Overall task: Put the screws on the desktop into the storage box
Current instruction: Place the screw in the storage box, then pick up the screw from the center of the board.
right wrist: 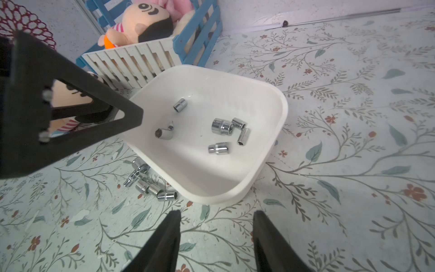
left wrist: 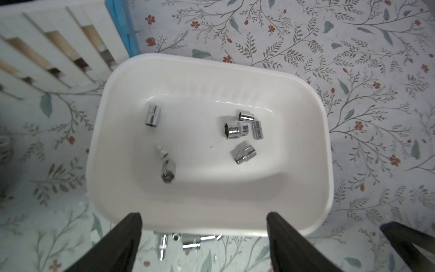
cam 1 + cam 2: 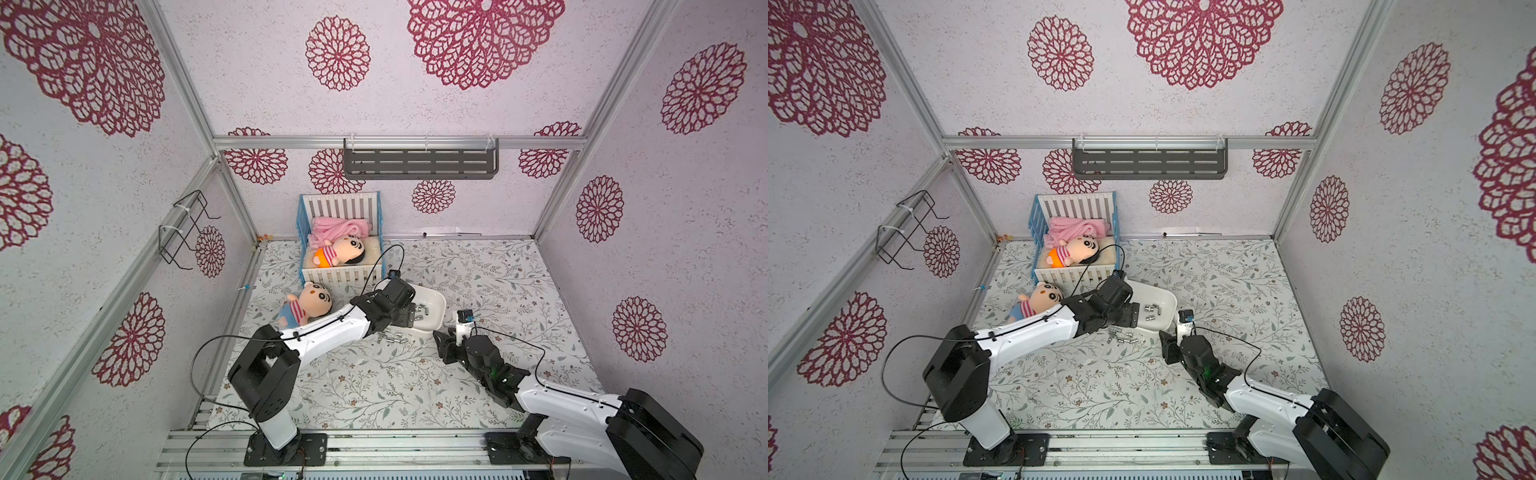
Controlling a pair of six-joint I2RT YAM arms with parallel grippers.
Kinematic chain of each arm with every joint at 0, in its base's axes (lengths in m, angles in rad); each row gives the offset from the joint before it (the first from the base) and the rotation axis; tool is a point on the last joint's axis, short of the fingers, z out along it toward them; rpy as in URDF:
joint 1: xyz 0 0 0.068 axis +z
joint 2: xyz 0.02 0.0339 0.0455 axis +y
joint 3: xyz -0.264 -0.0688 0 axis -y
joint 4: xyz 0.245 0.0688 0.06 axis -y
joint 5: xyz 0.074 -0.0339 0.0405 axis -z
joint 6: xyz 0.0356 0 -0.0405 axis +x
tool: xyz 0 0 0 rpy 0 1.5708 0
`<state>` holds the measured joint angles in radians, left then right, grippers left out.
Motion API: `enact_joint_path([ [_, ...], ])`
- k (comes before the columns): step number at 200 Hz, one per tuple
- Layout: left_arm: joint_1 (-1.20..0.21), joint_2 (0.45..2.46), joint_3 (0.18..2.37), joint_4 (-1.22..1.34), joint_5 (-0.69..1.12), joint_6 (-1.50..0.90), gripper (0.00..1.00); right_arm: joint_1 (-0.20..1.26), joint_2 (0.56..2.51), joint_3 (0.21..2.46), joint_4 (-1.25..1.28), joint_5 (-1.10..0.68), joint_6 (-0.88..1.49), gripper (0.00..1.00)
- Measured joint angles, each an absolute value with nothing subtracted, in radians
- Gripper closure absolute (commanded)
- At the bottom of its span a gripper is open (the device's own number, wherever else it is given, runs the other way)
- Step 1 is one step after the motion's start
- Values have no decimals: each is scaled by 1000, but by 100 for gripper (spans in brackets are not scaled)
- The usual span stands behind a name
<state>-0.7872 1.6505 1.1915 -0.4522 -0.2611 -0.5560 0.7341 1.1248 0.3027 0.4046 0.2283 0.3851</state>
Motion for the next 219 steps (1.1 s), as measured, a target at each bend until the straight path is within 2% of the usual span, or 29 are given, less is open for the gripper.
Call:
enact_joint_path([
  [50, -788, 1338, 960, -447, -269, -553, 3, 836, 1107, 303, 430, 169, 345, 51],
  [86, -788, 1227, 786, -435, -286, -555, 3, 920, 1186, 331, 428, 157, 315, 52],
  [141, -788, 1253, 645, -307, -322, -551, 3, 957, 1364, 432, 394, 150, 298, 51],
  [219, -788, 1405, 662, -222, -274, -510, 3, 957, 1562, 560, 284, 176, 305, 50],
])
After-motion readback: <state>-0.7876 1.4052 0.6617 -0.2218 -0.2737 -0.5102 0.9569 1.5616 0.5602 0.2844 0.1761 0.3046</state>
